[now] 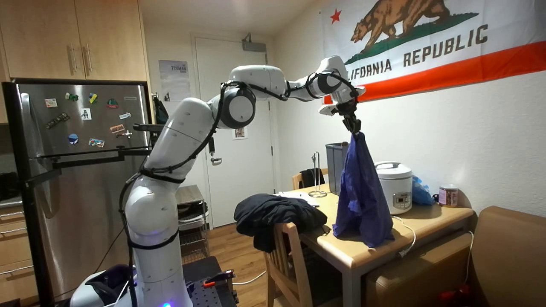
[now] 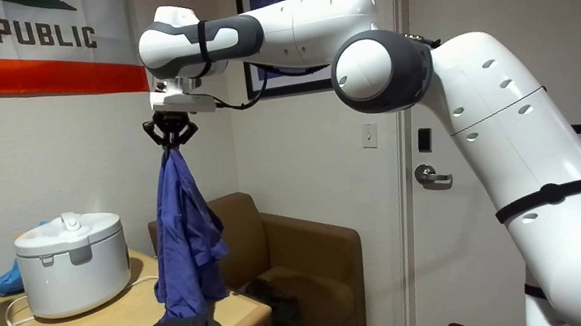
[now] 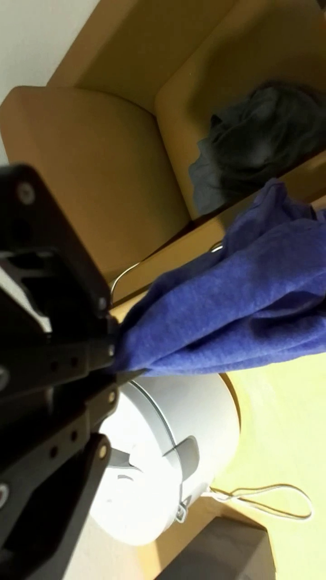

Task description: Put the blue t-shirt on the table

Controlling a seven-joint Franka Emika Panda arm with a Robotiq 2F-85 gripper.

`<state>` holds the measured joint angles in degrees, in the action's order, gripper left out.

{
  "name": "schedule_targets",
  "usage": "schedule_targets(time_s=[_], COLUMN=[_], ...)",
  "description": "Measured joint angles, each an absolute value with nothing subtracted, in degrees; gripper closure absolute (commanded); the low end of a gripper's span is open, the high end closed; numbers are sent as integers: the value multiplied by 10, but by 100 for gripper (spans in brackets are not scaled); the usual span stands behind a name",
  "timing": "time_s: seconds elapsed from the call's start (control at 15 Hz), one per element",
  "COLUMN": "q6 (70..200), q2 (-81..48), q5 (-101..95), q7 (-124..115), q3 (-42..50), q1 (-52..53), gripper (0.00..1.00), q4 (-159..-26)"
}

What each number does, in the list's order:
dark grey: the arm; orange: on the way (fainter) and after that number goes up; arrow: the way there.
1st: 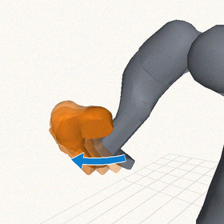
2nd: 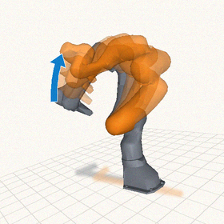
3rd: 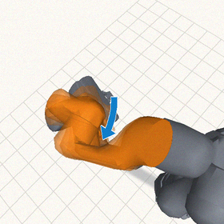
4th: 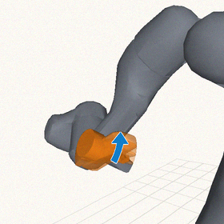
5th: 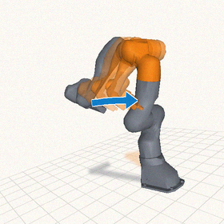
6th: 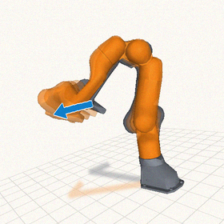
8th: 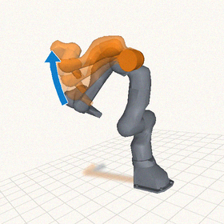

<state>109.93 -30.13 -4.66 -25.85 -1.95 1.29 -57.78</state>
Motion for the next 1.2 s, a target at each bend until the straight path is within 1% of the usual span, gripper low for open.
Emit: schedule_targets(time_s=[0.67,0.73,0.87,0.93,1.2], q6=[1050,1046,1046,1046,1048], q2=[-324,-325,-327,-328,-331], q5=[17,18,17,17,14], q7=[-259,-259,-259,-259,-259], q3=[-29,-29,-29,-29,-29], q1=[10,10,10,10,10], gripper=[99,94,94,99,99], q4=[-582,-582,-582,-582,-582])
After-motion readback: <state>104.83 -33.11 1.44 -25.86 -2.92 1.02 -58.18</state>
